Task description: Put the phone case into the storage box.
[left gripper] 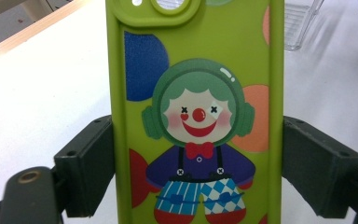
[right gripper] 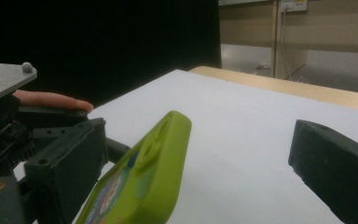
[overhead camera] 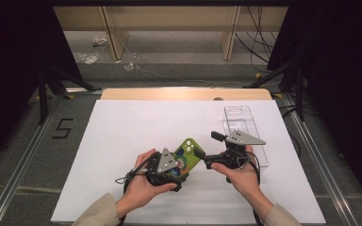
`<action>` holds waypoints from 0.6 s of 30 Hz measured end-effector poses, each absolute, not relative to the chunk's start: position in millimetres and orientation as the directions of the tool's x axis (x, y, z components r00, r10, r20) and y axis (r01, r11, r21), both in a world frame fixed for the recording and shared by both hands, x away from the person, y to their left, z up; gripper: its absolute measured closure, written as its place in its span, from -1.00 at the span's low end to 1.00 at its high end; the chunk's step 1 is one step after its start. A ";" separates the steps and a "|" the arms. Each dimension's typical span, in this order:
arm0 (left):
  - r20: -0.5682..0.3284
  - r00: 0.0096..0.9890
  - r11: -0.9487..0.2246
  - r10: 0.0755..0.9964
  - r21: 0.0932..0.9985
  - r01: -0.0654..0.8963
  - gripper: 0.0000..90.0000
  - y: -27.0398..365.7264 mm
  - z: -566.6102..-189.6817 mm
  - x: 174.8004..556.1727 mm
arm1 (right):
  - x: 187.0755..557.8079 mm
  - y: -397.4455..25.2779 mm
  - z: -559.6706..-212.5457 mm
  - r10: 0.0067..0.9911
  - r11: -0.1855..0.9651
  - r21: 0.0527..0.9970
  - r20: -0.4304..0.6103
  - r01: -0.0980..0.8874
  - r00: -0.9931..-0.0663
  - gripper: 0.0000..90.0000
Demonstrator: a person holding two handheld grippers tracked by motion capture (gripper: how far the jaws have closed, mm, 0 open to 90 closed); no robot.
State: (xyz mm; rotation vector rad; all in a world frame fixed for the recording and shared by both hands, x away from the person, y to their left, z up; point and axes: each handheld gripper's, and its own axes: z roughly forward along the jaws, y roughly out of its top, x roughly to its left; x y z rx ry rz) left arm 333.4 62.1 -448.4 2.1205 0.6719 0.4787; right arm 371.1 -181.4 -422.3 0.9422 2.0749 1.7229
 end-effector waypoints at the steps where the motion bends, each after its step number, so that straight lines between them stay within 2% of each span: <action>1: 0.098 0.785 -0.506 0.612 0.811 0.293 -0.64 61.9 -448.6 333.3 | 371.4 -180.9 -422.5 0.640 0.075 0.951 0.186 0.301 -0.746 -0.88; 18: 0.103 0.784 -0.506 0.612 0.813 0.288 -0.64 59.5 -451.2 333.0 | 375.7 -170.6 -424.2 0.630 0.088 0.947 0.189 0.310 -0.754 -0.86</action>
